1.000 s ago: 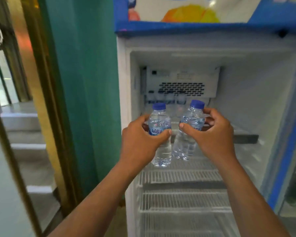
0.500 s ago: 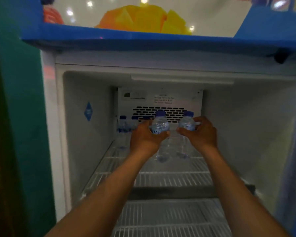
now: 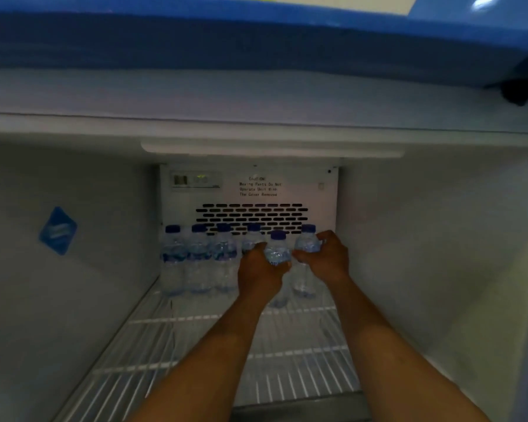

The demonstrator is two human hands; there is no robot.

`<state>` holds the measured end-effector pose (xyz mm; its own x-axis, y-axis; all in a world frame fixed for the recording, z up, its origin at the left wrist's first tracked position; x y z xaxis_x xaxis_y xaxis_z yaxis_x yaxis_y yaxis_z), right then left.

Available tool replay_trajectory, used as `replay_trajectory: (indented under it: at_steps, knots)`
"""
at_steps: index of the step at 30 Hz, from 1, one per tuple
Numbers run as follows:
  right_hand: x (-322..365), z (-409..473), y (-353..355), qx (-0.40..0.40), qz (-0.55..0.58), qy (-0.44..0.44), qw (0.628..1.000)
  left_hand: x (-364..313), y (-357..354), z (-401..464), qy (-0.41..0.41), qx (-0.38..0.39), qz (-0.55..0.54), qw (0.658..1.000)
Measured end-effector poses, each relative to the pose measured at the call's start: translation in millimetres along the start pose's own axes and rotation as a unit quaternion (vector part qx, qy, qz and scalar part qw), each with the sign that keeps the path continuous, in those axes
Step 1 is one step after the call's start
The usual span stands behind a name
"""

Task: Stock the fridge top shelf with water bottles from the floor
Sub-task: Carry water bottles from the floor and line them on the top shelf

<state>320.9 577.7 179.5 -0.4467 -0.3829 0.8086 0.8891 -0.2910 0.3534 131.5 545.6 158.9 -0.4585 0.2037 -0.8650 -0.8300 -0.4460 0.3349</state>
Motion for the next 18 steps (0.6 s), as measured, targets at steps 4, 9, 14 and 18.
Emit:
replay_trajectory:
  at_steps: [4,9,14,18]
  knots:
    - [-18.7,6.0,-7.8,-0.002,-0.007,-0.016,1.0,0.0,-12.7,13.5,-0.017,-0.017,0.062,0.998]
    - [-20.4,11.0,-13.8,0.029,-0.038,-0.027,0.998,0.7,-11.8,22.5,-0.012,-0.048,0.093,0.994]
    - [-48.0,-6.1,-25.8,0.128,-0.107,-0.101,0.981,-3.7,-10.2,8.8,-0.023,-0.049,0.12,0.991]
    - [-57.9,-11.6,-26.2,0.159,-0.124,-0.143,0.969,21.2,-7.7,-0.4,0.08,-0.019,0.226,0.971]
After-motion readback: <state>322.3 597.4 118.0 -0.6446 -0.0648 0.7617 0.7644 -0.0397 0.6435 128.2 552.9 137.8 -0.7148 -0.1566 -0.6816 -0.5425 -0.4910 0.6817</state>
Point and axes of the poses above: each hand's wrist, its own z-axis towards the middle knuckle, its own y-axis out of the back of the hand, x = y × z, the point moved 10 cm from there along z, towards the middle knuckle, and after that the axes turned 3 degrees about y, right-handed, at the moved point
